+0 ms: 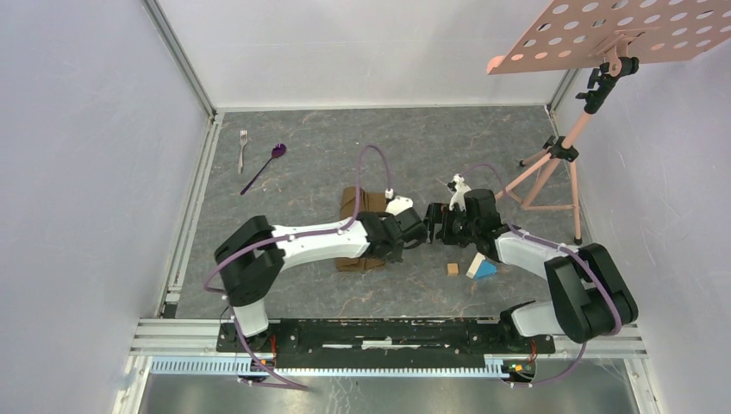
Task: Fold the napkin into a case and place the utensils inside
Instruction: Pick up the 2/3-rectangle-folded napkin from the center of the board, then pass from the left arm to the right, then fold the 2/3-rectangle-folded napkin at the center of the board.
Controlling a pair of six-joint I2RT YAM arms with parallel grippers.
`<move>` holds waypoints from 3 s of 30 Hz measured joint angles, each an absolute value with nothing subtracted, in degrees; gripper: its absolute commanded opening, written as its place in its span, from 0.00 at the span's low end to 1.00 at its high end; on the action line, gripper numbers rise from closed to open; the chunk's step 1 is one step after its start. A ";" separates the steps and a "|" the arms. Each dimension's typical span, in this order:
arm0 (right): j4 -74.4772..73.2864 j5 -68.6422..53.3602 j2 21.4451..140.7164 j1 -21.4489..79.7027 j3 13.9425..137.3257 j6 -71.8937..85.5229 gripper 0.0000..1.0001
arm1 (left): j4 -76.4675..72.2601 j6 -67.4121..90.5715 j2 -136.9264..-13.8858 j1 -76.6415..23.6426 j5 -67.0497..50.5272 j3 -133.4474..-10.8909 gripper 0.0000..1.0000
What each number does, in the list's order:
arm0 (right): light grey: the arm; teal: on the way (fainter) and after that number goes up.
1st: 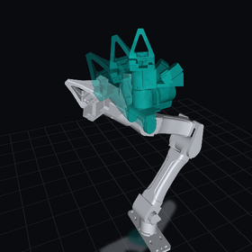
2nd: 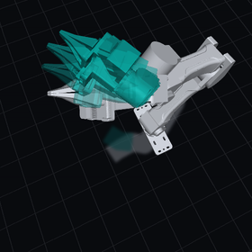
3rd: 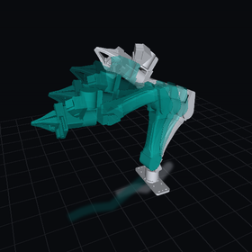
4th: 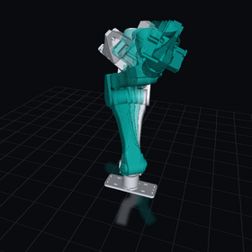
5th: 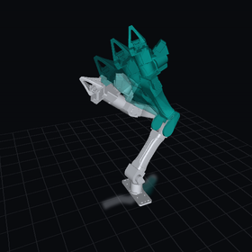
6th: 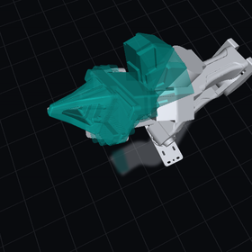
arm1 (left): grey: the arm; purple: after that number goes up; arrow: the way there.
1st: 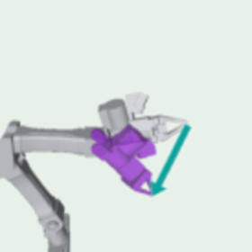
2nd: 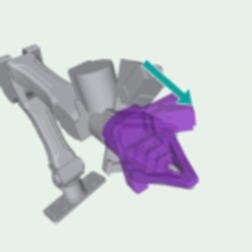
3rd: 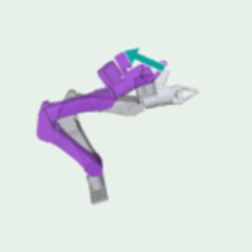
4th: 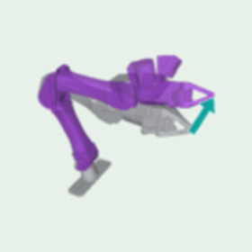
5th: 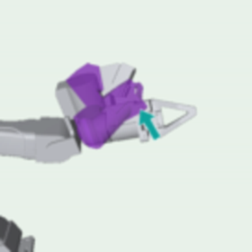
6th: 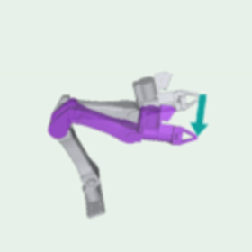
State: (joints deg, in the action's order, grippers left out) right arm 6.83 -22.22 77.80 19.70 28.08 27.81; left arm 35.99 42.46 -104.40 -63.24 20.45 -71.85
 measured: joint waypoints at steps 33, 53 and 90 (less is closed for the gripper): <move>51.66 -21.76 104.01 26.09 27.79 59.83 0.49 | 32.38 43.90 -95.07 -61.49 18.92 -66.13 0.02; 56.12 -26.00 109.36 24.51 30.79 55.46 0.00 | 30.15 44.53 -91.53 -59.24 8.97 -65.63 0.62; 18.31 -18.61 102.06 34.17 51.42 32.64 0.00 | -7.51 57.91 -103.24 -26.48 -10.96 -49.65 0.03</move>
